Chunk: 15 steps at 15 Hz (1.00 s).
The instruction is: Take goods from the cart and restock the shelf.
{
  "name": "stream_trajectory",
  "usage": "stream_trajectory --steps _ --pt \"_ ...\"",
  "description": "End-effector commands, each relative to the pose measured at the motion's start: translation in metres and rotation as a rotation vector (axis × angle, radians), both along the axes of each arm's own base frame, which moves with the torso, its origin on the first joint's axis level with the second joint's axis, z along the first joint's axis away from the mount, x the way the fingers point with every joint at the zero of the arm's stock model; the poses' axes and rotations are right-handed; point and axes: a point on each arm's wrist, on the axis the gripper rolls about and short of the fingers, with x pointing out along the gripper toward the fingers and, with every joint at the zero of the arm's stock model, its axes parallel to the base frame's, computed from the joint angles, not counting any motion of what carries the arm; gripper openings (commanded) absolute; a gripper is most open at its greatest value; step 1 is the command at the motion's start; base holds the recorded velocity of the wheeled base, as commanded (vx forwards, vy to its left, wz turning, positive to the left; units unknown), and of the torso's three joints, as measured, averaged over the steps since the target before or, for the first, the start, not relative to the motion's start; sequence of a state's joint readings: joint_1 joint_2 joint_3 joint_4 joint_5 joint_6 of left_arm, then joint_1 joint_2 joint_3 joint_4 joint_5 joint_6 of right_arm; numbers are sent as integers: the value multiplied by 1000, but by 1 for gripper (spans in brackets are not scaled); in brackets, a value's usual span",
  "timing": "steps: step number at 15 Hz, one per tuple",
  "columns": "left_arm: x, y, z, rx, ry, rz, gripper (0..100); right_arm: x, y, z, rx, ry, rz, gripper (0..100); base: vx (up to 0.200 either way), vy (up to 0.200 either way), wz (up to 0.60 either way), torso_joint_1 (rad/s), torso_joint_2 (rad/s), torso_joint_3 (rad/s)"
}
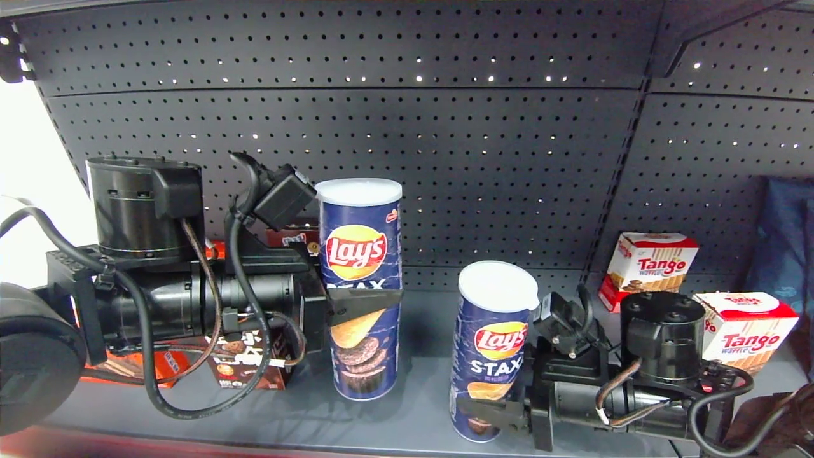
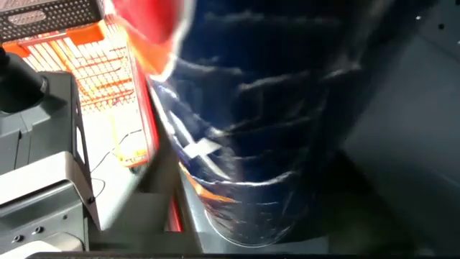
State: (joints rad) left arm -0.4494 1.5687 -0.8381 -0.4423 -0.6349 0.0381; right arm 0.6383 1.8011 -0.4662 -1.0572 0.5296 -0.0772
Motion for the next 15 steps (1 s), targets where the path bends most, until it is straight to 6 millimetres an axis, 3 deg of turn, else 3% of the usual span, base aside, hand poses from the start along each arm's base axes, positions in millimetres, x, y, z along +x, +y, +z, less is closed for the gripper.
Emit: stream_trajectory --steps 1,11,15 --pt "0 0 0 0 0 0 0 1 -1 0 0 -1 -5 100 0 0 0 0 0 0" --pt "1 0 -1 1 1 0 0 -7 -25 8 8 -15 -61 100 0 0 0 0 0 0" --pt "4 7 -4 5 11 27 0 -27 -43 31 58 -84 -80 100 0 0 0 0 0 0"
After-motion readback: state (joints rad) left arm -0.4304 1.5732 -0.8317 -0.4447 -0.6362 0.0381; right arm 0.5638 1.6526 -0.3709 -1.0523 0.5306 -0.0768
